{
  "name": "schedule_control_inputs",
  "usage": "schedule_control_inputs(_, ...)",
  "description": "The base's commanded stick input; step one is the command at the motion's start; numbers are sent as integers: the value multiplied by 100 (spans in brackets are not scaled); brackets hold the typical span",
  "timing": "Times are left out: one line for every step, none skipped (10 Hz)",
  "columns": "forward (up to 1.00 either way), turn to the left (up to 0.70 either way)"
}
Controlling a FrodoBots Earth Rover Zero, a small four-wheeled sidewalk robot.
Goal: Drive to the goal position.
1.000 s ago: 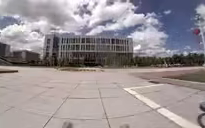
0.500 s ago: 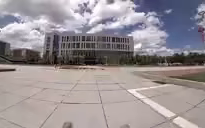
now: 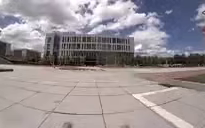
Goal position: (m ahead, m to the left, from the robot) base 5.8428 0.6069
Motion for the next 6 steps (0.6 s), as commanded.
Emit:
schedule_control_inputs(70, 0)
schedule_control_inputs(70, 0)
schedule_control_inputs(70, 0)
schedule_control_inputs(70, 0)
schedule_control_inputs(70, 0)
schedule_control_inputs(70, 0)
